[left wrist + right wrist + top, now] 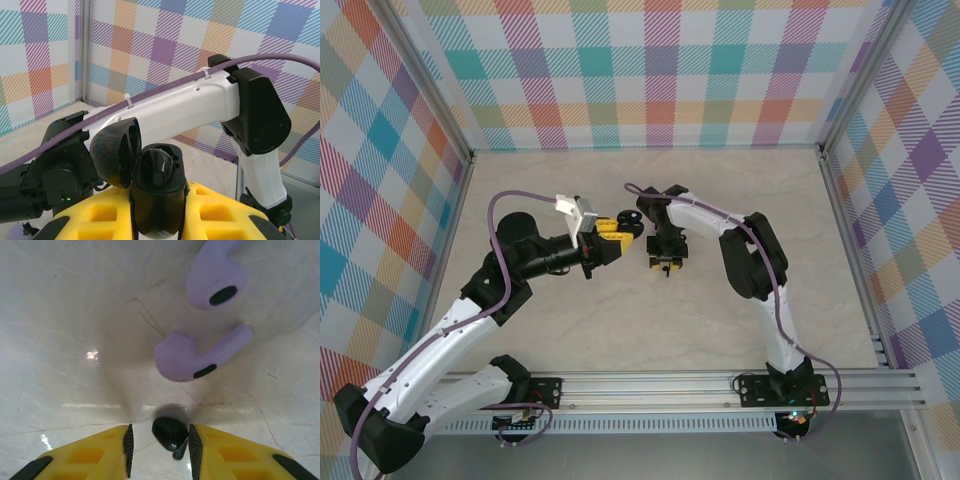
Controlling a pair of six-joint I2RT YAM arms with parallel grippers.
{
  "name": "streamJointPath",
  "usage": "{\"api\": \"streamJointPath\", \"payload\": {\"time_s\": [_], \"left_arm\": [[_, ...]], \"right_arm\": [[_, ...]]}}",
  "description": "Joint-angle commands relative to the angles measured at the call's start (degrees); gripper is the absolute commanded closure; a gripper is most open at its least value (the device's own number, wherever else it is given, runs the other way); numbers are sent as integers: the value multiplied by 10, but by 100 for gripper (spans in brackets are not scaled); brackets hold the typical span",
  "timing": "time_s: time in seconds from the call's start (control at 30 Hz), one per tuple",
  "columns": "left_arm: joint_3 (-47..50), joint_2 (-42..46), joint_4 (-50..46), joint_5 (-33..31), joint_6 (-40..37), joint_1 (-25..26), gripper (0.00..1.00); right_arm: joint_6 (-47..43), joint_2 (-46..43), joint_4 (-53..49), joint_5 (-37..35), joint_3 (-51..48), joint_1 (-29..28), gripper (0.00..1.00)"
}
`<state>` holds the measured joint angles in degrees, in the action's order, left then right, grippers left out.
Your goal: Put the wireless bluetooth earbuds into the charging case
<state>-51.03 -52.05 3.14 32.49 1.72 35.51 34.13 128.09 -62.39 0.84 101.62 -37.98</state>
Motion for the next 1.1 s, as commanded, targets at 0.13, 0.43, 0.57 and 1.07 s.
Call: {"api": "streamJointPath", "payload": {"time_s": [0.13, 0.43, 0.57, 1.07], "left_arm": [[-1, 6, 19, 9, 4, 6, 89], [-1, 6, 18, 8, 3, 6, 89], [-1, 8, 19, 8, 2, 5, 89], [0, 6, 20, 10, 3, 6, 89]], "right_arm": [[14, 14, -15, -7, 16, -5, 66], [17, 25, -14, -12, 16, -5, 70], [19, 29, -13, -17, 15, -5, 70], [21, 34, 6, -27, -12, -5, 76]]}}
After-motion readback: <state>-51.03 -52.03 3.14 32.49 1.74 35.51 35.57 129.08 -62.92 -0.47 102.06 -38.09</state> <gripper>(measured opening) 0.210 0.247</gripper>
